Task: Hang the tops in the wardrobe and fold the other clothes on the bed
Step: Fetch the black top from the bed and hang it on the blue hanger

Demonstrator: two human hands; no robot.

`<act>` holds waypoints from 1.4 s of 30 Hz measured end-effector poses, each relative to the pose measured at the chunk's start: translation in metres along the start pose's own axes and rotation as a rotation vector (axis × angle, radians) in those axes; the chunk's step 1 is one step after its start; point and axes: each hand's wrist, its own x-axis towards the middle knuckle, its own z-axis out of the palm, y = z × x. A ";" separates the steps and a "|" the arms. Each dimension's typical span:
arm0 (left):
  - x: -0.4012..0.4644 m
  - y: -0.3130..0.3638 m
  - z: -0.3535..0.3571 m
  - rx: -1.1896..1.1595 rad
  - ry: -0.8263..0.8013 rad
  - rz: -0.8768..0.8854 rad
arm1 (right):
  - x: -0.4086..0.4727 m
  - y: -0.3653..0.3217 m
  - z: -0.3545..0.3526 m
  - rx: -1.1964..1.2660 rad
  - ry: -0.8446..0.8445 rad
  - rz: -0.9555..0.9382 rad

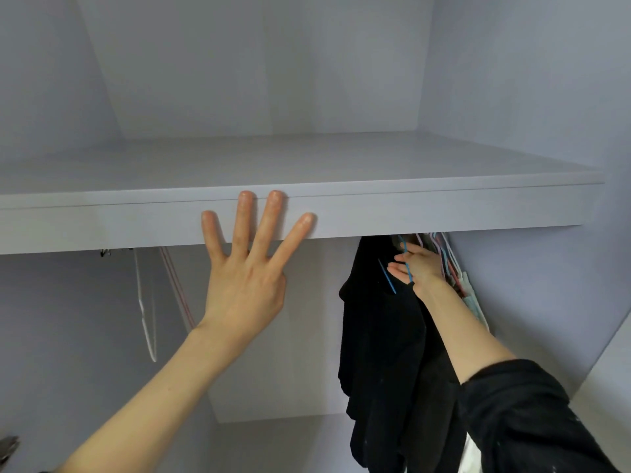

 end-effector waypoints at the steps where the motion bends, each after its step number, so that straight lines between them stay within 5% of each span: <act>1: 0.000 0.000 0.000 0.001 -0.002 0.000 | 0.003 0.000 -0.003 -0.015 0.051 -0.025; 8: 0.000 0.005 -0.005 0.002 -0.080 -0.034 | 0.003 0.002 -0.018 -0.209 0.130 -0.080; 12: -0.010 0.011 -0.019 -0.037 -0.186 -0.056 | -0.031 0.009 -0.023 -0.798 0.174 -0.343; 19: -0.090 0.012 -0.068 -0.307 -0.573 -0.245 | -0.139 0.044 -0.007 -1.186 -0.025 -0.680; 22: -0.135 0.007 -0.097 -0.339 -0.745 -0.421 | -0.197 0.081 0.003 -1.255 -0.195 -0.681; 28: -0.238 0.005 -0.210 -0.362 -0.834 -0.699 | -0.320 0.150 0.024 -1.319 -0.620 -0.611; 31: -0.286 0.005 -0.272 -0.369 -0.825 -0.835 | -0.379 0.179 0.026 -1.296 -0.789 -0.620; 42: -0.466 0.002 -0.564 0.047 -0.684 -1.524 | -0.667 0.307 0.079 -1.209 -1.804 -0.734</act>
